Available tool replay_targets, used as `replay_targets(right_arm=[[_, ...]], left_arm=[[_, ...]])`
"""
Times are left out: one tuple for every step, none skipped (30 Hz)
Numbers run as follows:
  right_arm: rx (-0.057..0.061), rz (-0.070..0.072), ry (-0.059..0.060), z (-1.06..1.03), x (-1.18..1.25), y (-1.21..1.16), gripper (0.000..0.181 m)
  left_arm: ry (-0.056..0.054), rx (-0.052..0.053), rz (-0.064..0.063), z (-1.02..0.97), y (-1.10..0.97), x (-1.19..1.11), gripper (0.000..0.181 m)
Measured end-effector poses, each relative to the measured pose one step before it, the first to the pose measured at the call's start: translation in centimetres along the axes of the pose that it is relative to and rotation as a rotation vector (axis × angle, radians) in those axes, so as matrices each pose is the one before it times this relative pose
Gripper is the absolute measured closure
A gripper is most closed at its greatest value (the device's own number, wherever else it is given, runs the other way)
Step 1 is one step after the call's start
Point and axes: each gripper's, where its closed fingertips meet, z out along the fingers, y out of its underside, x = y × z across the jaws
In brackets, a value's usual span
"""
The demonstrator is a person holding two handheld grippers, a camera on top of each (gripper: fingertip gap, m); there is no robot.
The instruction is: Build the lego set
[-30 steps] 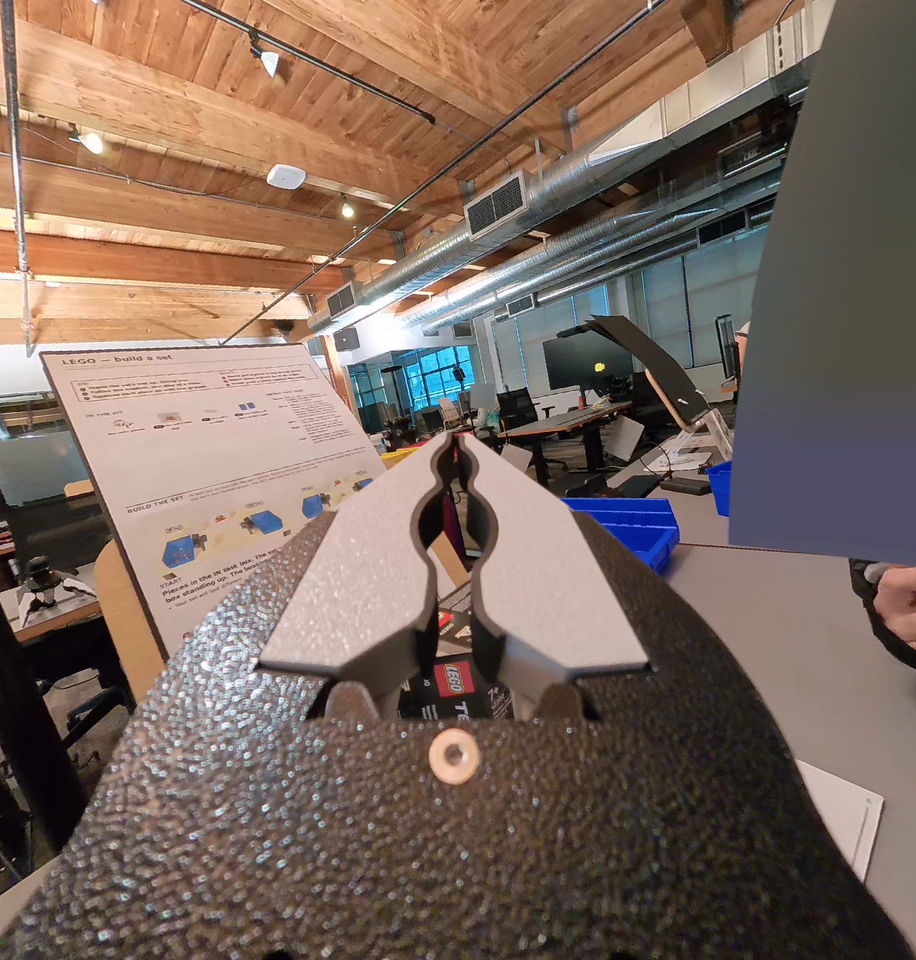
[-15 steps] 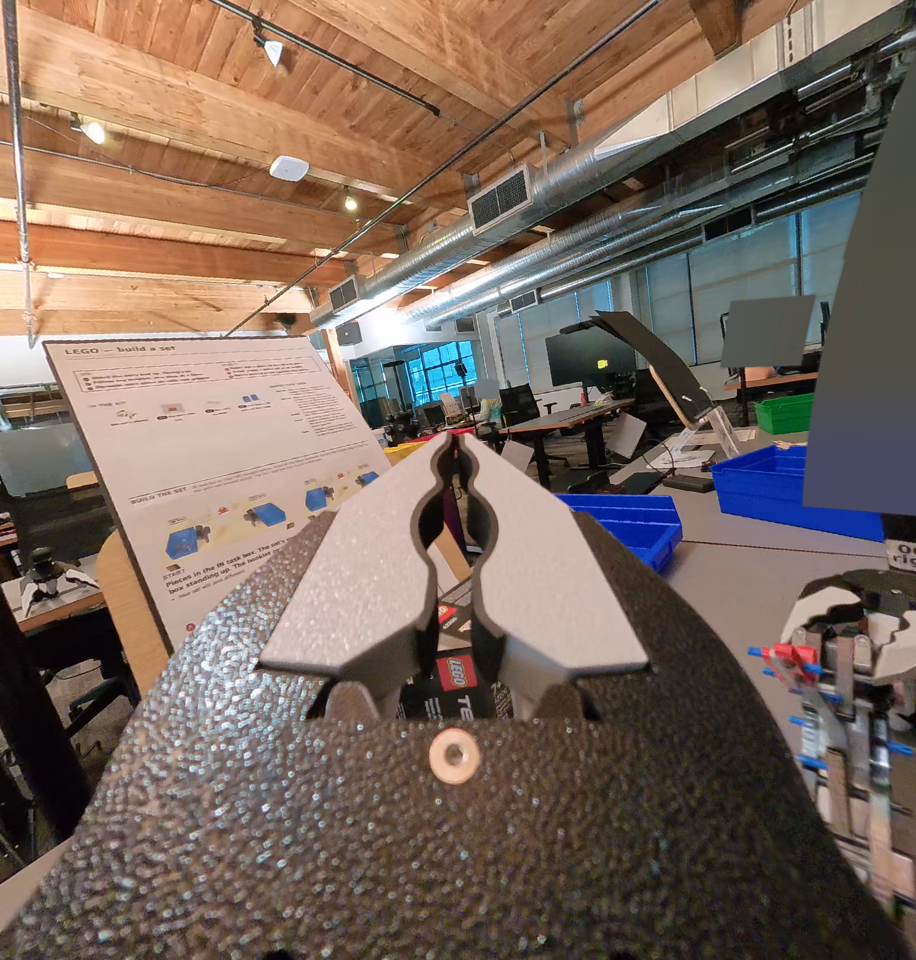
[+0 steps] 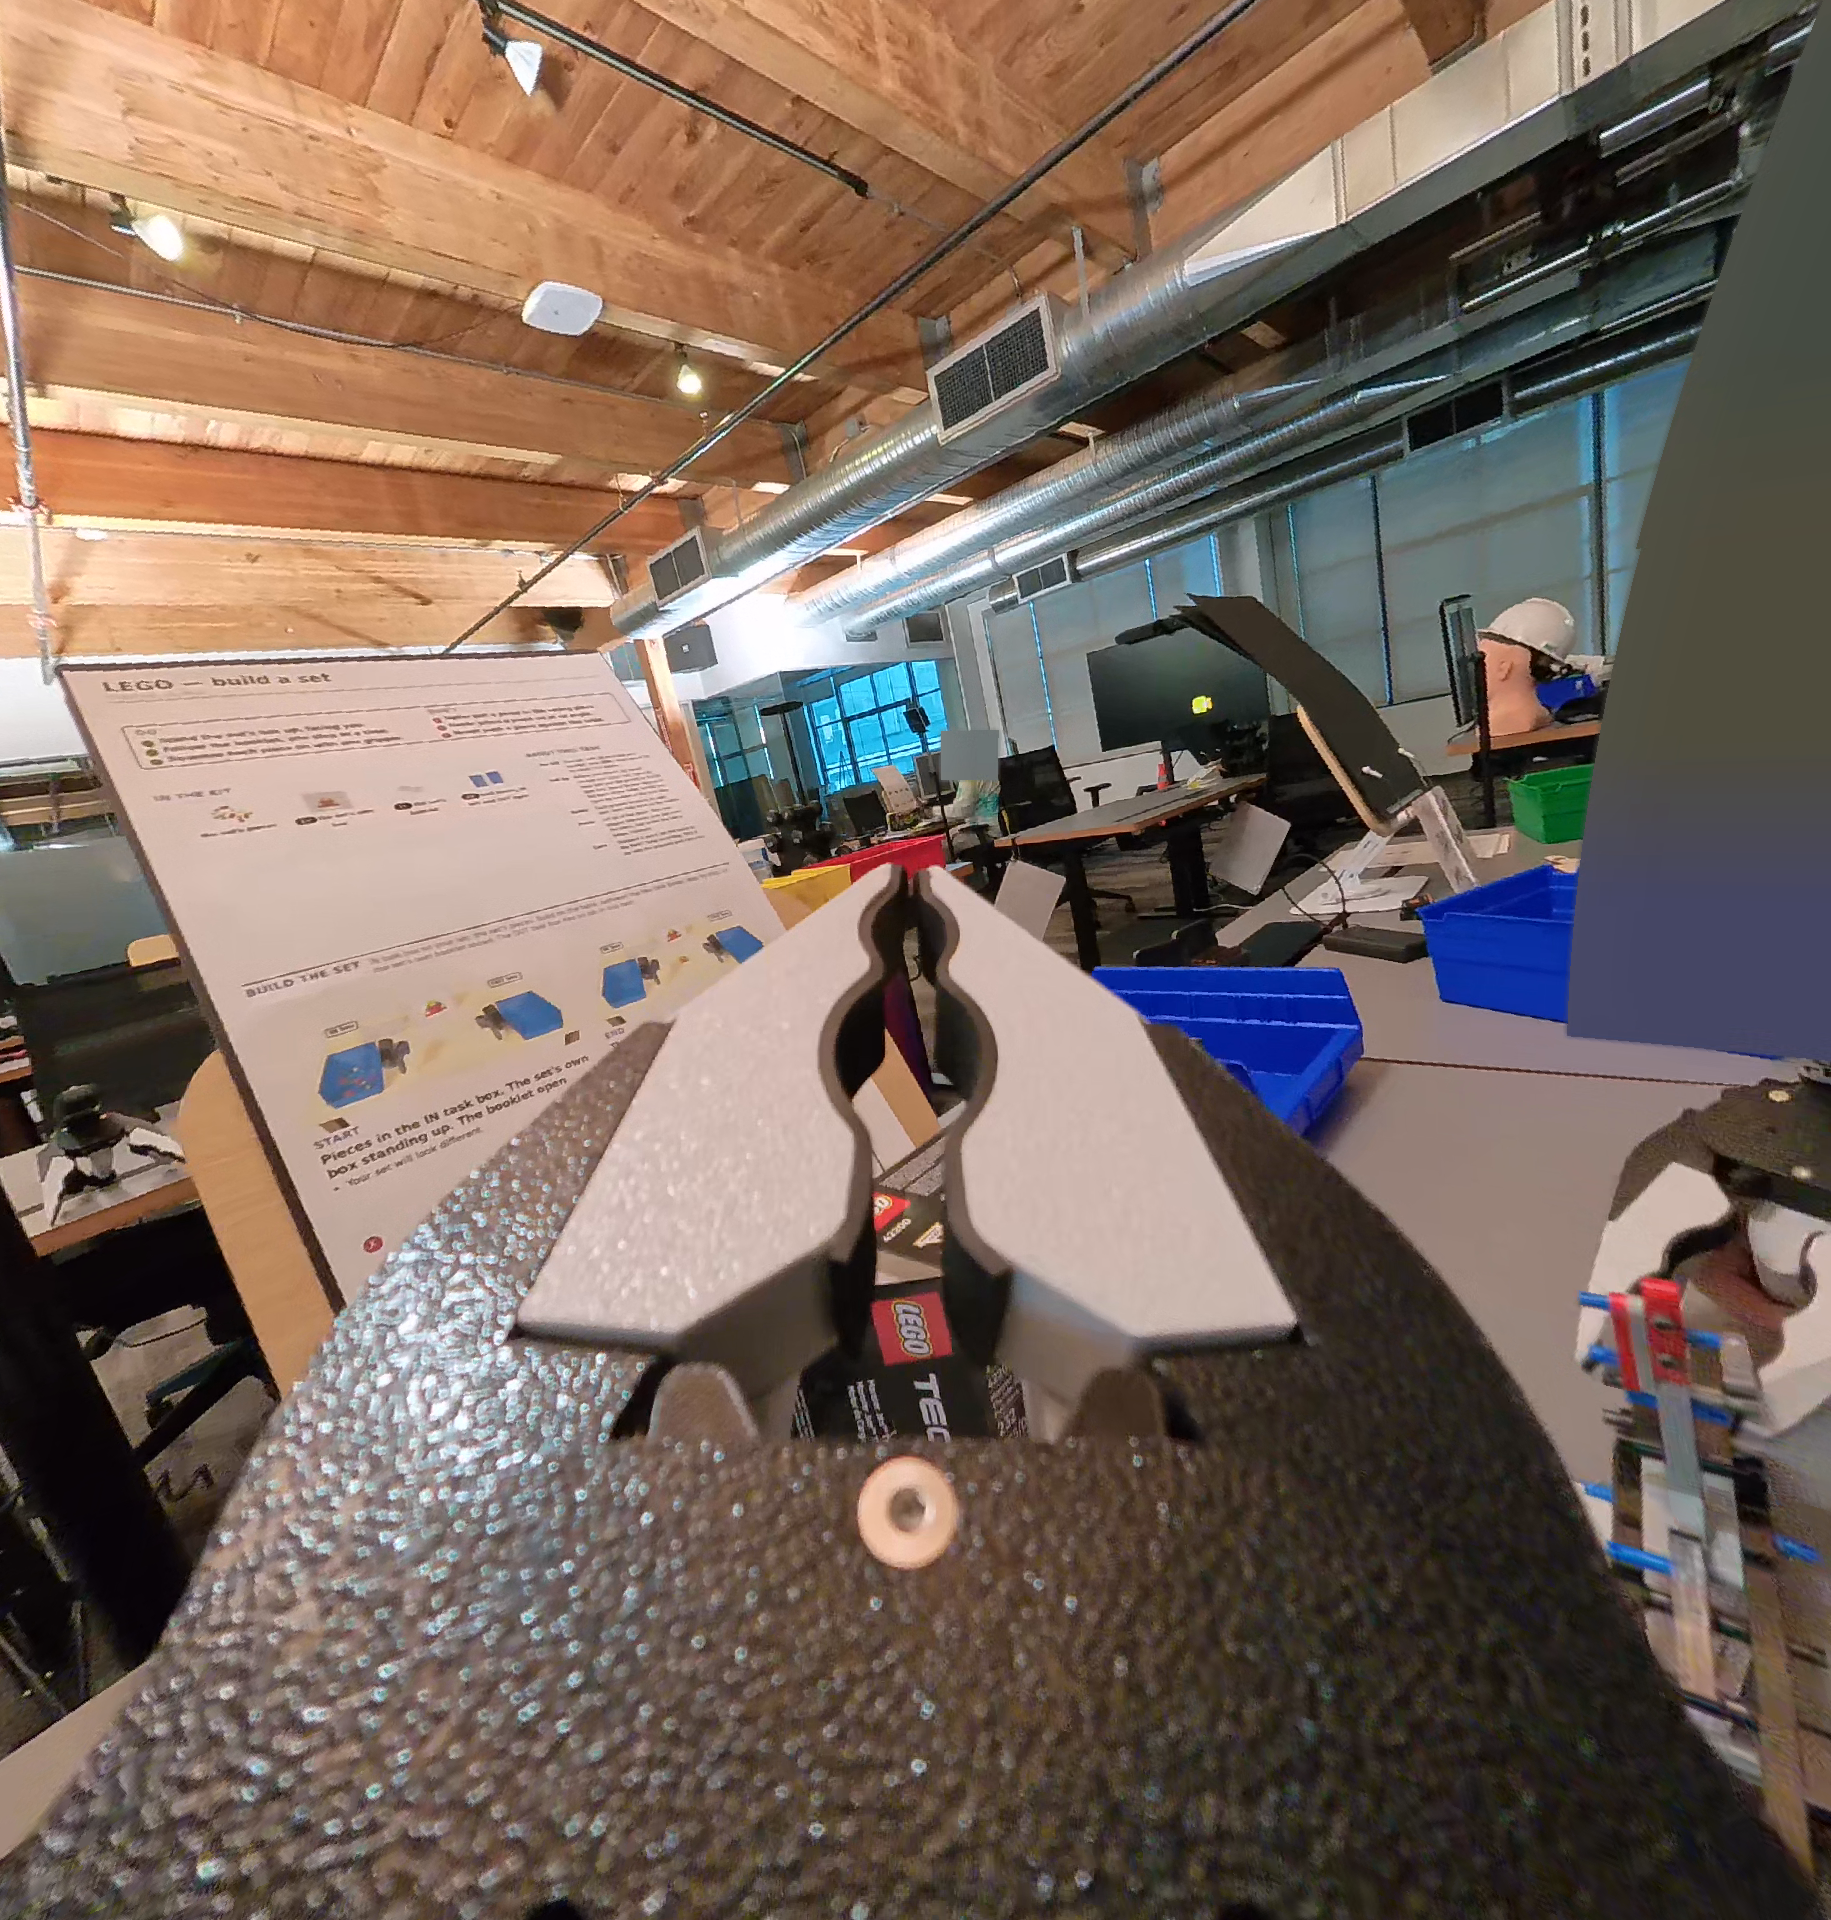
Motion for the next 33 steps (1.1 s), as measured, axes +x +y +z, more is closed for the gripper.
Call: replay_targets(right_arm=[[-0.0067,0.0028,-0.0025,0.112,-0.008,0.071,0.144],[-0.0075,0.0071,-0.0014,0.078,0.063,0.090,0.144],[-0.0070,0.0094,-0.0031,0.079,0.063,0.086,0.144],[-0.0097,0.0101,-0.0018,0.090,0.073,0.119,0.144],[-0.0137,0.0102,-0.0003,0.119,0.094,0.180,0.144],[-0.0143,0.0104,-0.0057,0.124,-0.006,0.189,0.144],[-0.0166,0.0124,-0.0087,0.131,-0.045,0.216,0.144],[-0.0166,0.0136,-0.0052,0.141,0.047,0.218,0.144],[-0.0153,0.0145,-0.0039,0.157,0.090,0.201,0.143],[-0.0118,0.0139,-0.0108,0.146,0.013,0.139,0.143],[-0.0049,0.0135,-0.0144,0.052,-0.035,0.053,0.143],[0.0021,0.0183,-0.0090,-0.003,0.071,-0.019,0.143],[0.0024,0.0217,-0.0053,-0.038,0.152,-0.025,0.143],[0.0030,0.0203,-0.0047,-0.033,0.162,-0.031,0.143],[0.0022,0.0160,-0.0074,-0.029,0.073,-0.026,0.143],[0.0023,0.0070,-0.0136,-0.037,-0.093,-0.023,0.143],[0.0021,0.0016,-0.0093,-0.032,-0.087,-0.025,0.142],[0.0021,0.0019,-0.0057,-0.015,-0.050,-0.031,0.142],[0.0049,0.0013,-0.0104,-0.054,-0.117,-0.052,0.140],[0.0132,0.0001,-0.0126,-0.141,-0.146,-0.165,0.138],[0.0239,-0.0002,-0.0126,-0.263,-0.155,-0.279,0.134],[0.0310,-0.0031,-0.0127,-0.326,-0.189,-0.378,0.132],[0.0335,-0.0028,-0.0045,-0.361,-0.087,-0.398,0.133],[0.0319,0.0033,0.0096,-0.345,0.149,-0.386,0.134],[0.0261,0.0078,0.0093,-0.290,0.190,-0.311,0.137],[0.0239,0.0041,-0.0059,-0.256,-0.026,-0.293,0.142],[0.0216,-0.0040,-0.0127,-0.230,-0.201,-0.262,0.143],[0.0234,-0.0090,-0.0057,-0.254,-0.163,-0.293,0.142],[0.0284,-0.0107,-0.0019,-0.307,-0.133,-0.340,0.140],[0.0342,-0.0096,0.0019,-0.359,-0.084,-0.421,0.136],[0.0383,-0.0055,0.0052,-0.407,0.012,-0.478,0.134],[0.0378,0.0020,0.0087,-0.393,0.126,-0.473,0.132],[0.0335,0.0077,0.0105,-0.354,0.218,-0.423,0.131]], left_arm=[[-0.0005,-0.0010,-0.0024,0.011,0.069,-0.054,0.181],[0.0003,-0.0022,-0.0017,0.020,0.086,-0.024,0.181],[0.0009,-0.0020,-0.0011,0.029,0.070,0.000,0.181],[0.0014,-0.0011,-0.0005,0.025,0.046,0.036,0.181],[0.0019,-0.0011,0.0003,0.040,0.039,0.051,0.181],[0.0014,-0.0018,0.0013,0.028,0.043,0.043,0.181],[0.0008,-0.0020,0.0015,0.029,0.057,0.043,0.181],[0.0012,-0.0022,0.0004,0.040,0.057,0.035,0.181],[0.0020,-0.0019,-0.0009,0.031,0.052,0.039,0.181],[0.0023,-0.0010,-0.0012,0.029,0.036,0.051,0.181],[0.0017,-0.0005,-0.0006,0.025,0.025,0.043,0.181],[0.0013,-0.0007,-0.0002,0.028,0.018,0.033,0.181],[0.0025,-0.0012,0.0001,0.040,0.021,0.047,0.181],[0.0022,-0.0018,0.0003,0.017,0.027,0.069,0.181],[0.0007,-0.0010,0.0009,0.032,0.007,0.049,0.181],[0.0007,-0.0005,0.0018,0.029,0.002,0.073,0.181],[0.0018,-0.0017,0.0022,0.050,0.013,0.101,0.181],[0.0023,-0.0024,0.0031,0.050,0.019,0.124,0.181],[0.0021,-0.0027,0.0044,0.062,0.033,0.137,0.181],[0.0016,-0.0036,0.0054,0.071,0.054,0.149,0.181],[0.0020,-0.0045,0.0055,0.091,0.069,0.172,0.181],[0.0035,-0.0049,0.0057,0.099,0.070,0.220,0.181],[0.0041,-0.0056,0.0074,0.092,0.070,0.244,0.181],[0.0034,-0.0067,0.0095,0.093,0.069,0.238,0.181],[0.0029,-0.0065,0.0103,0.065,0.029,0.233,0.181],[0.0033,-0.0052,0.0112,0.031,-0.029,0.238,0.181],[0.0025,-0.0057,0.0125,-0.046,-0.029,0.224,0.181],[-0.0005,-0.0085,0.0114,-0.152,0.023,0.194,0.181],[-0.0063,-0.0101,0.0072,-0.277,0.091,0.134,0.181],[-0.0124,-0.0084,0.0018,-0.401,0.140,0.082,0.181],[-0.0147,-0.0045,-0.0007,-0.503,0.206,0.099,0.181],[-0.0120,-0.0053,0.0001,-0.607,0.400,0.193,0.181],[-0.0120,-0.0164,-0.0021,-0.770,0.771,0.276,0.181]])
